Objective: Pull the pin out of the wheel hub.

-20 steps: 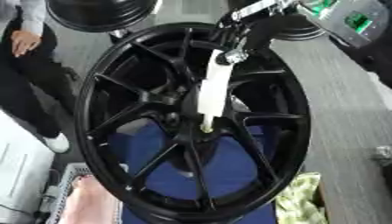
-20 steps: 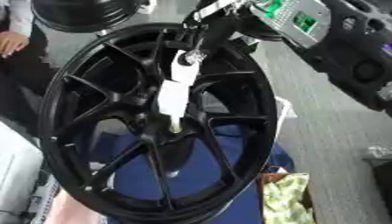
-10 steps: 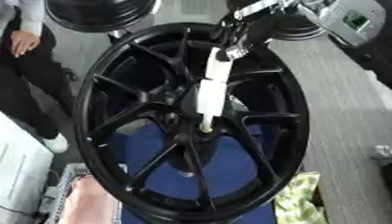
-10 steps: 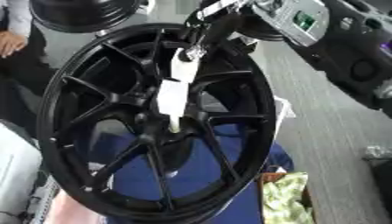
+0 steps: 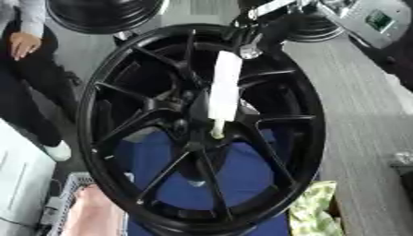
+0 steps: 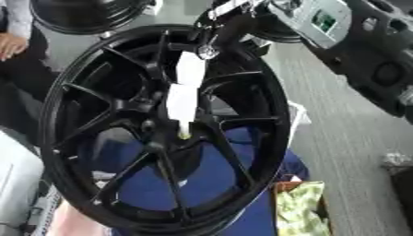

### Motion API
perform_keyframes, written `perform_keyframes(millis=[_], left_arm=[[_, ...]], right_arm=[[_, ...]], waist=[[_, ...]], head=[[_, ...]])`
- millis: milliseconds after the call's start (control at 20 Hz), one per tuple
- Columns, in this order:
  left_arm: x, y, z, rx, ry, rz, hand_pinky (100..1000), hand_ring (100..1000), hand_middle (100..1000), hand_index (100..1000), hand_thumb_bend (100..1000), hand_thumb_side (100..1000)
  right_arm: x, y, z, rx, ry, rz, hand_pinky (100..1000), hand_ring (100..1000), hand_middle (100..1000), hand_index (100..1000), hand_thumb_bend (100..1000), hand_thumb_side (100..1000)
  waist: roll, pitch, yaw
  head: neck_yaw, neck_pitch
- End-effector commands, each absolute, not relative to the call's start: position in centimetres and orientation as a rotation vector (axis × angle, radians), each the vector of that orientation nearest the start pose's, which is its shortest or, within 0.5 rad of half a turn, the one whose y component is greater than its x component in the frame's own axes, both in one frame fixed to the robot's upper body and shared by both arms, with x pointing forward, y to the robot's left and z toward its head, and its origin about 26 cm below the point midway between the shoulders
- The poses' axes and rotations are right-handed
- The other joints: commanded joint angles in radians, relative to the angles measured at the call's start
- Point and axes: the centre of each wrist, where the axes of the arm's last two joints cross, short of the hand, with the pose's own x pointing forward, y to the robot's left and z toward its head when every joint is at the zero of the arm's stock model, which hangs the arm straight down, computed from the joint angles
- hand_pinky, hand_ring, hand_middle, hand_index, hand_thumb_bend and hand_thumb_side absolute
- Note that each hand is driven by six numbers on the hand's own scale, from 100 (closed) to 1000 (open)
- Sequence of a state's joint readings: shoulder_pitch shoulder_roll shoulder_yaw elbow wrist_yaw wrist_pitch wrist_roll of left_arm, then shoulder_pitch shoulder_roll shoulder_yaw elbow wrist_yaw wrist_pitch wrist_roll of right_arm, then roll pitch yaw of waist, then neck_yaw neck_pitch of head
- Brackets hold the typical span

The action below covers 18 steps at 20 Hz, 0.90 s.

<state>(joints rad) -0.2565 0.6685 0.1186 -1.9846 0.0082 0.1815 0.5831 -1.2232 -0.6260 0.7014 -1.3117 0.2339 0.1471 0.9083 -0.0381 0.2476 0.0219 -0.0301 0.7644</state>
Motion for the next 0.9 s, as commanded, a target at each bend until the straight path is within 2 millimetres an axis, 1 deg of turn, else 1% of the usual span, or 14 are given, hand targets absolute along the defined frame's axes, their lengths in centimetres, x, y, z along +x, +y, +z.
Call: perform_keyframes(millis=[50,450,700,900], left_arm=[[28.5,33.8,25.2,0.945,-2.204,0.052,644,996,741,766,503,736],[28.5,33.8,25.1,0.948,-2.198,0.047,644,995,742,766,504,735],[28.5,33.8,25.1,0.947,-2.198,0.045,645,995,742,766,503,735],[28.5,33.8,25.1,0.945,-2.197,0.045,644,995,742,766,504,736]], right_arm=[[41.3,-15.8,33.9,-0.382,-1.217,1.971,922,897,830,971,100,658],[40.3,-15.5,34.8,-0.387,-1.241,1.972,924,902,835,975,100,658],[40.0,-15.1,34.4,-0.380,-1.226,1.993,928,915,846,979,100,676],[39.8,-14.5,33.8,-0.358,-1.211,2.032,930,920,850,979,132,694]], waist=[[-0.009,-0.038,-0.002],[-0.008,-0.050,-0.010],[-0.009,-0.055,-0.011],[-0.011,-0.057,-0.012]], head=[[0.001,0.006],[0.001,0.006],[0.000,0.006],[-0.002,0.006]])
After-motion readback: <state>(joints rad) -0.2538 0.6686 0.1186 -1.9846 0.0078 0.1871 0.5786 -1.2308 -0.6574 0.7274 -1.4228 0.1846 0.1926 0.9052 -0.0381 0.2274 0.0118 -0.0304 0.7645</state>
